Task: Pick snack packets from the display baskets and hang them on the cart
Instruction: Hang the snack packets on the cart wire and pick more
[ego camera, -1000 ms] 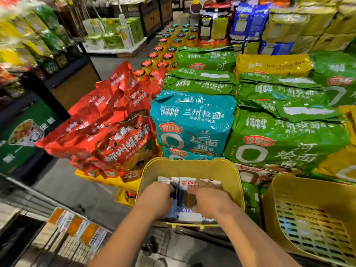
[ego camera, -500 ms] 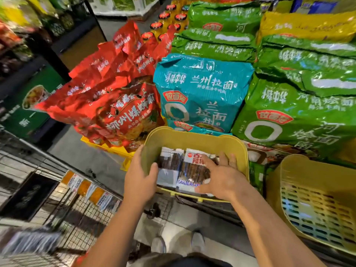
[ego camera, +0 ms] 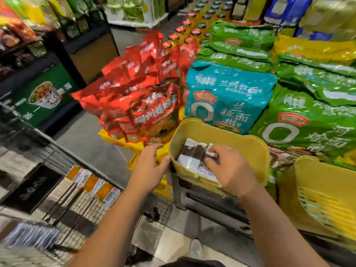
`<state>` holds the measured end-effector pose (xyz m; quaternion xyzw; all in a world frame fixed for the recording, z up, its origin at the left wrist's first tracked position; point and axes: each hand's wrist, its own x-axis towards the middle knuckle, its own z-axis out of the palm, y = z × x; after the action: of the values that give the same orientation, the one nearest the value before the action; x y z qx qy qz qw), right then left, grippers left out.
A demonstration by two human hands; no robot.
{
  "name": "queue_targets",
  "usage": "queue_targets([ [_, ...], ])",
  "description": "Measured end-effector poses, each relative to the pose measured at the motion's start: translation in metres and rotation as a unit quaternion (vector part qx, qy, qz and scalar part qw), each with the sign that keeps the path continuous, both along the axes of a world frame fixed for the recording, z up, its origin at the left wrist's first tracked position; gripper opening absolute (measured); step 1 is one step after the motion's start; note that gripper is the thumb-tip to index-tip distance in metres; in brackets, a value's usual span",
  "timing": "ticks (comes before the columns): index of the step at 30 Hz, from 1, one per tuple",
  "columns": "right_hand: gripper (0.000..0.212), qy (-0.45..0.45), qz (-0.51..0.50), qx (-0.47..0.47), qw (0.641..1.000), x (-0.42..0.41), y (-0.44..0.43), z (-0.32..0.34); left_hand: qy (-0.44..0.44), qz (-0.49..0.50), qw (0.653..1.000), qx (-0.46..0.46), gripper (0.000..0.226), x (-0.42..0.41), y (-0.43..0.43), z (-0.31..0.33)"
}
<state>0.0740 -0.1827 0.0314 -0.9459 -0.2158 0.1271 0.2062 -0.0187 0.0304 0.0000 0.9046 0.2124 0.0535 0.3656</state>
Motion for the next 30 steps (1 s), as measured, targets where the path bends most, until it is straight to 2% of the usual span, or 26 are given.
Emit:
queue_targets([
  [5, 0.035, -0.058, 0.046, 0.060, 0.995, -0.059, 0.083, 0.000, 0.027, 0.055, 0.998, 0.016, 0.031, -0.099, 0.068, -0.015],
  [9, 0.030, -0.100, 0.145, 0.099, 0.979, -0.118, 0.161, -0.010, 0.066, 0.150, 0.986, 0.021, 0.023, -0.192, 0.140, -0.038],
  [13, 0.036, -0.101, 0.242, 0.092, 0.961, -0.172, 0.228, -0.034, 0.086, 0.247, 0.965, 0.024, 0.036, -0.278, 0.194, -0.054],
  [16, 0.037, -0.069, 0.281, 0.084, 0.953, -0.205, 0.268, -0.045, 0.096, 0.324, 0.941, 0.019, 0.032, -0.329, 0.224, -0.062],
  [18, 0.038, -0.057, 0.303, 0.069, 0.949, -0.225, 0.291, -0.050, 0.097, 0.369, 0.924, 0.017, 0.036, -0.360, 0.240, -0.066],
  [23, 0.045, -0.006, 0.355, -0.009, 0.935, -0.255, 0.334, -0.060, 0.090, 0.447, 0.890, -0.020, 0.029, -0.406, 0.265, -0.089],
  [30, 0.045, 0.043, 0.399, -0.094, 0.911, -0.254, 0.395, -0.090, 0.082, 0.524, 0.842, -0.098, 0.051, -0.413, 0.305, -0.133],
])
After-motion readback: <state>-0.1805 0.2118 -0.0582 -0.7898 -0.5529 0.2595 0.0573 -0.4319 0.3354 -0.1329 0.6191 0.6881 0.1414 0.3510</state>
